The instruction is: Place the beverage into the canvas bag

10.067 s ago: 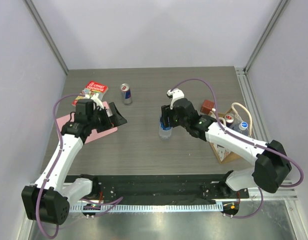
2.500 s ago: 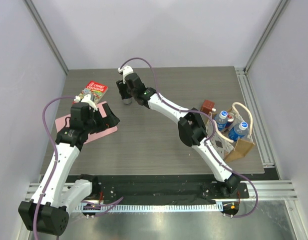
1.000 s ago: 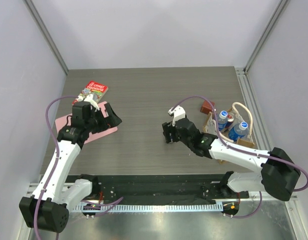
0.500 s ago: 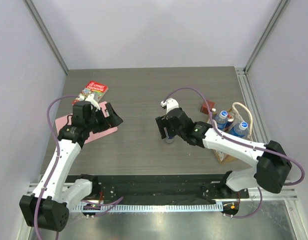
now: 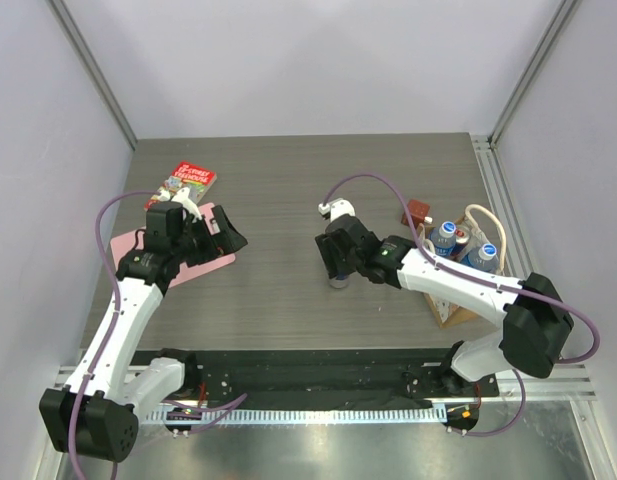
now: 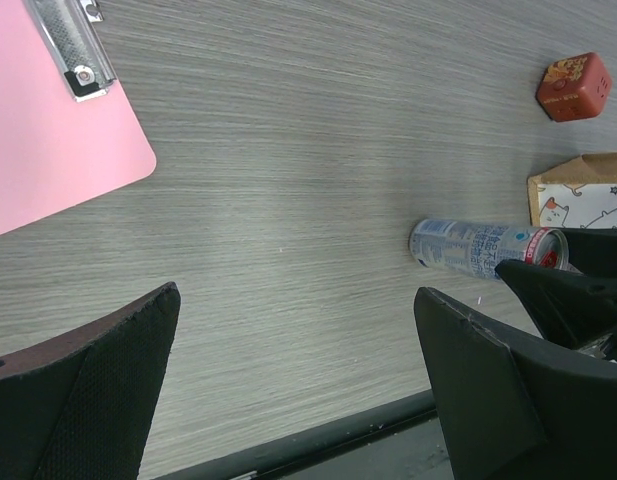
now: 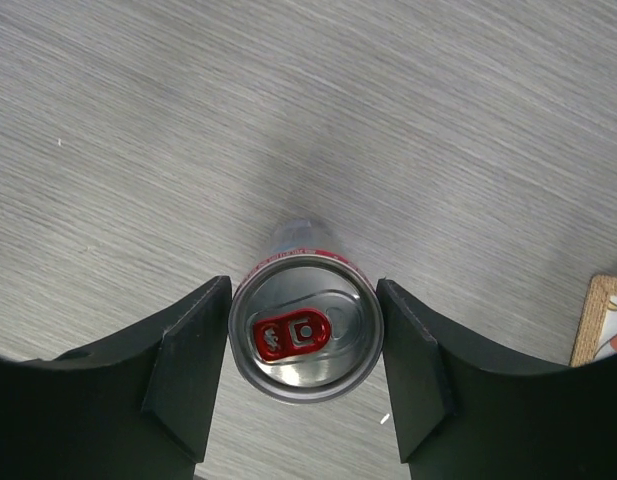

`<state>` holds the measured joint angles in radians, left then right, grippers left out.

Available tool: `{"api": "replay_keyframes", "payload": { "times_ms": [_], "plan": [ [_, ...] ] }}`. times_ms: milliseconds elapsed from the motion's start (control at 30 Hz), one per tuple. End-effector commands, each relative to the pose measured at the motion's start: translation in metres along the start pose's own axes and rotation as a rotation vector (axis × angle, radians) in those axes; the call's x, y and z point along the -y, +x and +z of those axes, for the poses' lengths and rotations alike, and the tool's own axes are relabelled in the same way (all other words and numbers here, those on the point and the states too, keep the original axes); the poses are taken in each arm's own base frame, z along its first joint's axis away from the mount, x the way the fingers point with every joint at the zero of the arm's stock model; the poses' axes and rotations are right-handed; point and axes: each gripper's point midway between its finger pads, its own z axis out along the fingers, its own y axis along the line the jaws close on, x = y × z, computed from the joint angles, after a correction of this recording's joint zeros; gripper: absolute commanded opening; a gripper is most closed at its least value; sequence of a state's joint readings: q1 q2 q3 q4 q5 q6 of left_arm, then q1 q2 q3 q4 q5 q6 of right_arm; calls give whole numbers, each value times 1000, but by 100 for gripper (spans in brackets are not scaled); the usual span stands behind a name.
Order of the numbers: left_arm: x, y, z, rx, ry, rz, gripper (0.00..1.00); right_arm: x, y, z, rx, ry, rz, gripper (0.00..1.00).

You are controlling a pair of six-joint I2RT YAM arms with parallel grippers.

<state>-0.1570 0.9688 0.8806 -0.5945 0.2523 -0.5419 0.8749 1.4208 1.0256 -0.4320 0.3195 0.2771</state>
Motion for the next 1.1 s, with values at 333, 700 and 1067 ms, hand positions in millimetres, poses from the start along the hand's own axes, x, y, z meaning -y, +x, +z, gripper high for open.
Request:
{"api": "replay_keyframes", "payload": {
  "times_ms": [333,700,1067],
  "plan": [
    [9,-8,0,27,41,11,100,2,-40,-32,65,15,44,5],
    [10,-9,-2,31,45,14,100,18,-67,-49,95,86,36,1],
    [11,-9,-2,29,49,12,100,114,-122,-124,258,312,188,1]
  ]
}}
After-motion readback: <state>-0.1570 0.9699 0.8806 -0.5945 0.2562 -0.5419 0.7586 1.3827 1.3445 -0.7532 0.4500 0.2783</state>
